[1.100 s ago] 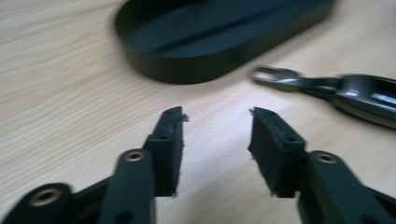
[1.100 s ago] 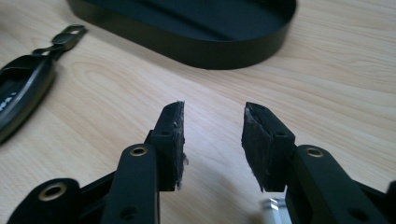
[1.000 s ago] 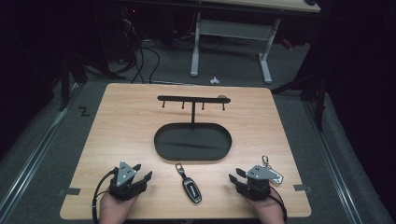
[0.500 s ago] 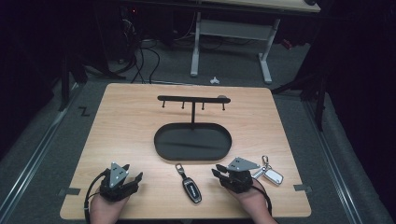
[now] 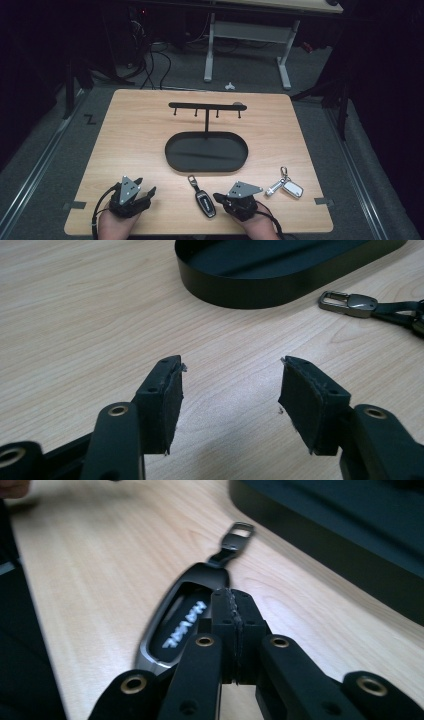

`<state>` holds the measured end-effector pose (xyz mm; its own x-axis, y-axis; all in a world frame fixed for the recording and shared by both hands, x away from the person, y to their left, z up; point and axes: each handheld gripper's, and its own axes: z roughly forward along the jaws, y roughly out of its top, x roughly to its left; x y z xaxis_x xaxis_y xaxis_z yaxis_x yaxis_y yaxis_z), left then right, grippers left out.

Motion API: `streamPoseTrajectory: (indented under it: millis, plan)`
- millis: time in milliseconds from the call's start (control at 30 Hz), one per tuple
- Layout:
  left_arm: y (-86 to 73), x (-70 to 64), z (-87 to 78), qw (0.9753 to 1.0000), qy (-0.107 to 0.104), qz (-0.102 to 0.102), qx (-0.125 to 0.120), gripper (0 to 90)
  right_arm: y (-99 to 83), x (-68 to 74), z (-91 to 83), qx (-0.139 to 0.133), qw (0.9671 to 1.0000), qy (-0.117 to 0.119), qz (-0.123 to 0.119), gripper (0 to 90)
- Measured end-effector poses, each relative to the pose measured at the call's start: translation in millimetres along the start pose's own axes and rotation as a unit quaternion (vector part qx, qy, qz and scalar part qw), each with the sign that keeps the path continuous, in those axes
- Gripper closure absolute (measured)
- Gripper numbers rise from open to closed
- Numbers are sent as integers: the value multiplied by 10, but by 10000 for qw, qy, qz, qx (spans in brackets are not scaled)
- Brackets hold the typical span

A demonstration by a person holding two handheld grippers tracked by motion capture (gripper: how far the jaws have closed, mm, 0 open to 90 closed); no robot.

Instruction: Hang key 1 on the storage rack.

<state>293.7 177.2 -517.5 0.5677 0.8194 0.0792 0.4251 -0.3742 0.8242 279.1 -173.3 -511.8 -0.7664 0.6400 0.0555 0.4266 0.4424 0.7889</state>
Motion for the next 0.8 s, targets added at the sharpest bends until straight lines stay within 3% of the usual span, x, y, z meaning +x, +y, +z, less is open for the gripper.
streamPoseTrajectory:
  millis: [167, 433, 633, 800]
  plan:
    - [-9, -8, 33, 10000, -49, 26, 64, 419, 15, 83, 12, 13, 9999, 88, -127, 898]
    - [-18, 7, 42, 9999, -86, 20, 71, 417, -2, 239, 153, 285, 9984, 313, -378, 898]
    - [-22, 11, 45, 9999, -109, 0, 68, 417, -26, 221, 166, 373, 9982, 257, -402, 898]
    - [-5, -11, 65, 9999, -149, 51, 71, 418, -60, 137, 141, 420, 9985, 62, -340, 898]
